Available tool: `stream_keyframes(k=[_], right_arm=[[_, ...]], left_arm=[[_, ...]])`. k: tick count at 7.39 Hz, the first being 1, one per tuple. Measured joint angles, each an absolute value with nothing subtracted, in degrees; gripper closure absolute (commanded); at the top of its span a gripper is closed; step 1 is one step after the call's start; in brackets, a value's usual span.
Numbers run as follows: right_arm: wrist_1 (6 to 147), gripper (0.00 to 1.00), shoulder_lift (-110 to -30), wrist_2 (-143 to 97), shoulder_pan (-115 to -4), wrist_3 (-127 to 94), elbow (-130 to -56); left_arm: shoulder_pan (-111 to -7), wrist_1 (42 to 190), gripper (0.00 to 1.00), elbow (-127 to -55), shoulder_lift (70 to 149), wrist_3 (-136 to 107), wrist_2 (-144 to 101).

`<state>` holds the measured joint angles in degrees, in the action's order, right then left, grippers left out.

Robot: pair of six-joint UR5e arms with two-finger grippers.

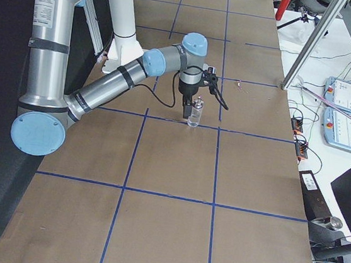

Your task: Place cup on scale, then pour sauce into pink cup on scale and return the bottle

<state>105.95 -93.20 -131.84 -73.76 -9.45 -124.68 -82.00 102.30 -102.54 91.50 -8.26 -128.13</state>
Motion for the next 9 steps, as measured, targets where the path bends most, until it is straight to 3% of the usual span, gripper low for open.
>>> stream_keyframes(k=[2, 4, 7, 9], right_arm=[[105.6, 0.0, -94.4, -134.0, -83.9, 12.7, -113.0], [105.2, 0.0, -95.6, -133.4, -87.5, 19.3, -104.6], [95.8, 0.0, -95.3, -132.9, -88.1, 12.8, -99.7], [92.8, 0.0, -95.4, -134.3, -88.5, 11.0, -98.7]], left_arm=[[-82.1, 102.3, 0.0, -102.6, 91.3, -8.2, -128.2], [-82.3, 102.3, 0.0, -102.6, 90.6, -7.8, -128.2], [-82.8, 102.1, 0.0, -100.4, 87.3, -5.7, -128.3], [-86.4, 102.1, 0.0, -95.2, 86.5, 1.3, -129.8]])
